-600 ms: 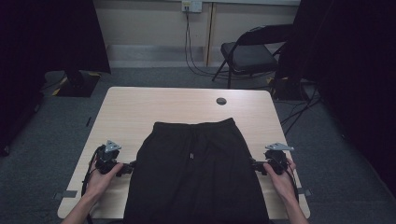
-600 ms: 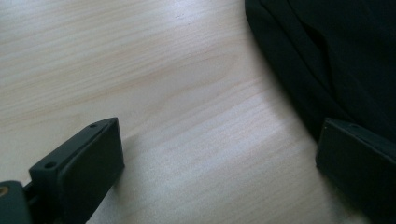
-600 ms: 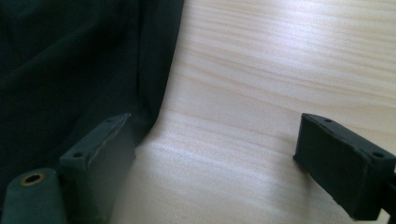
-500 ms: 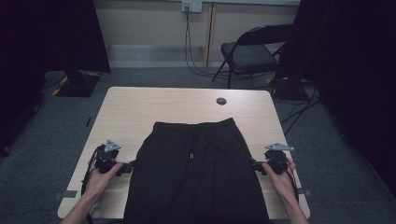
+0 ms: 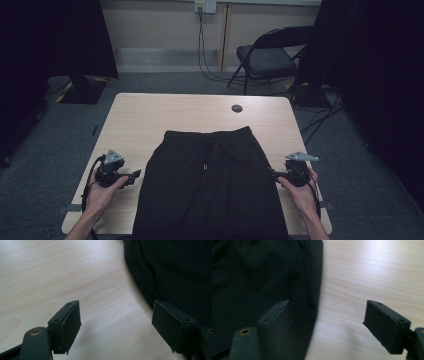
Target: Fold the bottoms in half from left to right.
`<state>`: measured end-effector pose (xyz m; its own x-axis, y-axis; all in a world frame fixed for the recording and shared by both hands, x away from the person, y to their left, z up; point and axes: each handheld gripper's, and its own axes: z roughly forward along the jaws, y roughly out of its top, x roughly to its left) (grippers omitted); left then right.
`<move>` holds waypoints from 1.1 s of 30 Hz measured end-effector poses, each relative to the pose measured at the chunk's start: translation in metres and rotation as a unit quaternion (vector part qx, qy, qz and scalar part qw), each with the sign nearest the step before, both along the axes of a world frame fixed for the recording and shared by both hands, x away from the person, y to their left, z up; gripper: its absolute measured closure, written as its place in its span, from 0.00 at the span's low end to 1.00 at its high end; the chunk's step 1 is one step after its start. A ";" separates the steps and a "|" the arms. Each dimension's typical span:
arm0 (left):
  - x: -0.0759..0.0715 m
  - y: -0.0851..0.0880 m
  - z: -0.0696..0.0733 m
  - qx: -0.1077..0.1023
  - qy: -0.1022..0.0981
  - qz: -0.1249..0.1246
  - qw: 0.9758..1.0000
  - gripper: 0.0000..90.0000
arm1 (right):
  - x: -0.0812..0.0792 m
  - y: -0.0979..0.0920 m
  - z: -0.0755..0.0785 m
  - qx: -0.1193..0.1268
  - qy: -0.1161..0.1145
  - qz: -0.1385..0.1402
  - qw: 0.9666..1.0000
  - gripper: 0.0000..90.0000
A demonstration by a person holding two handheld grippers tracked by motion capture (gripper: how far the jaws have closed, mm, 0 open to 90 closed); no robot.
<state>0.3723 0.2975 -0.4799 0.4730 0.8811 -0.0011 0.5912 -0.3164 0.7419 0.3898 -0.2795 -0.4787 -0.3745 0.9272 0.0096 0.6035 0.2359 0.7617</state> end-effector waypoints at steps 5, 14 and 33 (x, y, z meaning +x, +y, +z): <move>-0.010 -0.006 0.010 -0.024 -0.012 -0.020 0.999 0.33 | -0.011 0.016 0.015 0.004 -0.016 0.024 1.000 0.31; -0.017 -0.025 0.019 -0.028 -0.019 -0.055 0.998 0.42 | -0.026 0.069 0.040 0.018 -0.029 0.124 0.992 0.42; 0.000 -0.079 0.002 0.028 0.038 -0.169 0.985 0.70 | -0.050 0.216 0.026 -0.007 0.014 0.325 0.945 0.63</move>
